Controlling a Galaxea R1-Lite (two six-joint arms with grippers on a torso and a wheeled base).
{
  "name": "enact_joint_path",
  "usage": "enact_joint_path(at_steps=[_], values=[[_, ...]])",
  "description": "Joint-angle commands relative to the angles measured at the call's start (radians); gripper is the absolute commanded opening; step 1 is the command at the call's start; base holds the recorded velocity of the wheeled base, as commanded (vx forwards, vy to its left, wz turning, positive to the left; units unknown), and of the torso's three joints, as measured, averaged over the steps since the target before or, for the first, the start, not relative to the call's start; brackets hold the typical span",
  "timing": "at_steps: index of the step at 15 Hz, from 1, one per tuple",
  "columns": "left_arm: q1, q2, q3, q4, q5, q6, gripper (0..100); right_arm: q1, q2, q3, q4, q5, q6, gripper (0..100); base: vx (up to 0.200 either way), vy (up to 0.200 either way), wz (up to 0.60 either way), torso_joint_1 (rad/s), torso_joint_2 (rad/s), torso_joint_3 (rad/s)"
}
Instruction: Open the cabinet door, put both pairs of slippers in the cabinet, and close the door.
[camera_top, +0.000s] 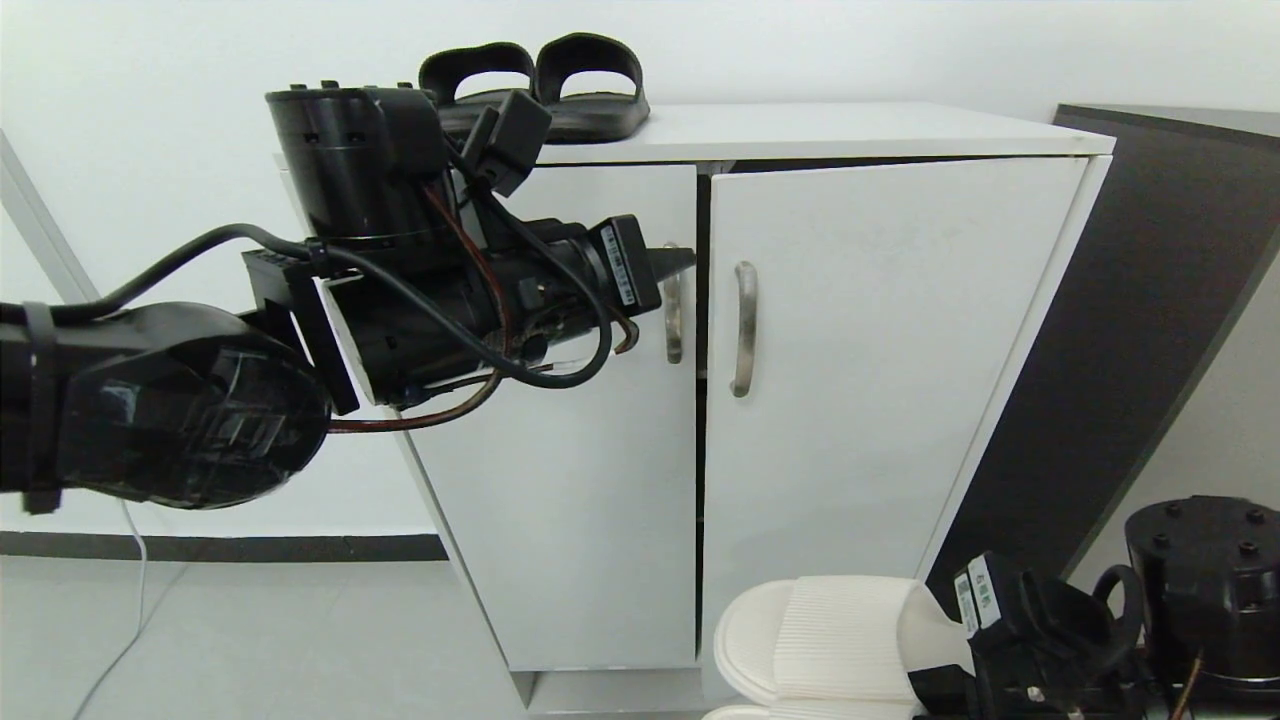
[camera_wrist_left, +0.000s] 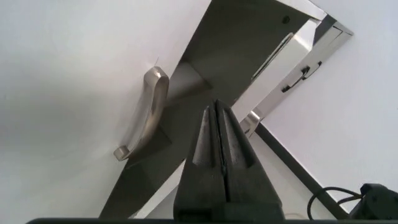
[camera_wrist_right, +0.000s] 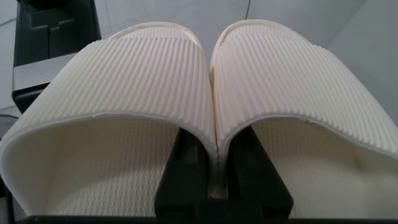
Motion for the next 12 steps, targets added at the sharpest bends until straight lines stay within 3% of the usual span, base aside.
enact_joint_path(at_steps=[1,5,12], values=[[0.005,0.013,-0.004,0.000,0.000,0.000,0,0.001,0.007,-0.001,0.000,0.001,0.000,0,0.000,0.000,0.00,0.000,0.00,0.000],[0.011,0.079,-0.080,-0.002,0.000,0.000,0,0.001,0.011,-0.001,0.000,0.002,0.000,0,0.000,0.000,0.00,0.000,0.00,0.000],[0.005,0.101,-0.106,-0.008,-0.009,0.000,0,0.004,0.018,0.006,0.001,0.004,0.000,0,0.000,0.000,0.00,0.000,0.00,0.000]])
